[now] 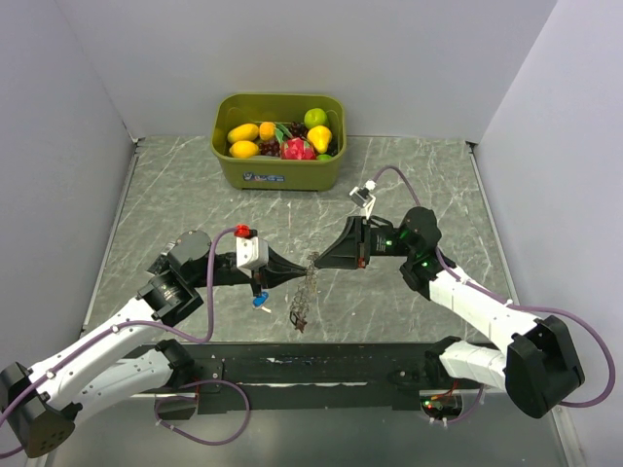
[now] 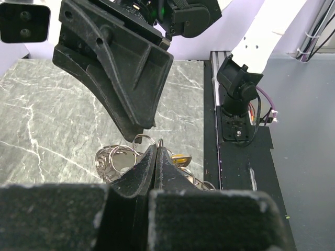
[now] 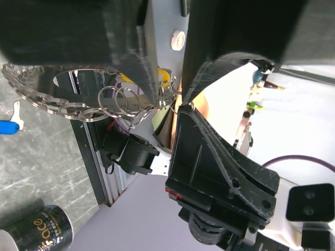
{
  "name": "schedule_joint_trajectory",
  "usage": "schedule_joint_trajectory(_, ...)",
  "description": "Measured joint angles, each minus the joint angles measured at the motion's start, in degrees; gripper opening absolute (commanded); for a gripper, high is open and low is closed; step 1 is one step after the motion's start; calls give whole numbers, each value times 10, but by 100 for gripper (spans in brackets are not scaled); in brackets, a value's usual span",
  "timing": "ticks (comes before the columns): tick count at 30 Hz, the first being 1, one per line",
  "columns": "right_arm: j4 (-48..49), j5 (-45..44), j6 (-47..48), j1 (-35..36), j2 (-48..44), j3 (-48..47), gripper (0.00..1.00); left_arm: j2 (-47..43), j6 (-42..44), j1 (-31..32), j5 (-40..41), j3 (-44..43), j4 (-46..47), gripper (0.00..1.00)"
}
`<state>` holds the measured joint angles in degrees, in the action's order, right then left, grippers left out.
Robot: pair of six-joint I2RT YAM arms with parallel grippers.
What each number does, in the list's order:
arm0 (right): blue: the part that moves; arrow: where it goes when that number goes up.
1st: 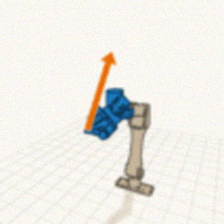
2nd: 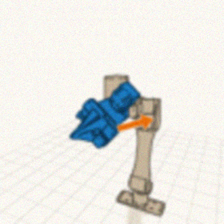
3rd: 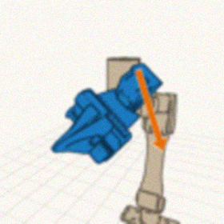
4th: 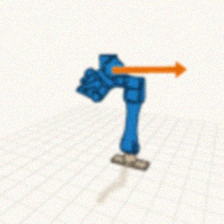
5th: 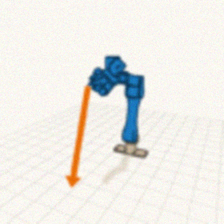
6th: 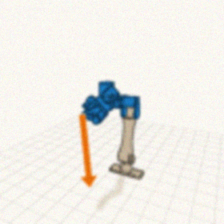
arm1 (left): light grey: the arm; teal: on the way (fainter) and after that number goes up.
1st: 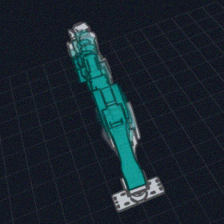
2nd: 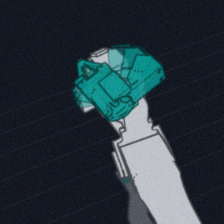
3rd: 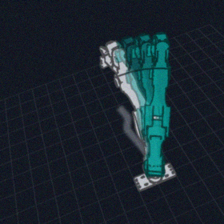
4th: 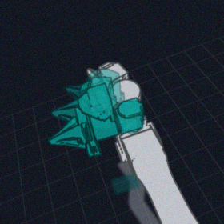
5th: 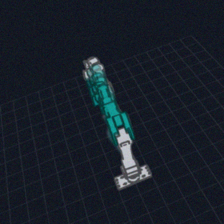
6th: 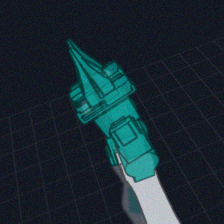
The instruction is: Put the keys on the keyring
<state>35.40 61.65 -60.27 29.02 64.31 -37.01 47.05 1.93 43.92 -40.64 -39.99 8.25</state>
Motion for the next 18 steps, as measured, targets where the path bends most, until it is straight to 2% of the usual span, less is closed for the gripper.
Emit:
schedule_joint_trajectory(12,-3,10,14,6,0,0,34,0,0,0,1,0,0,1)
schedule_joint_trajectory(15,-3,10,14,10,0,0,30,0,0,0,1,0,0,1)
schedule_joint_trajectory(18,4,10,11,12,0,0,18,0,0,0,1,0,0,1)
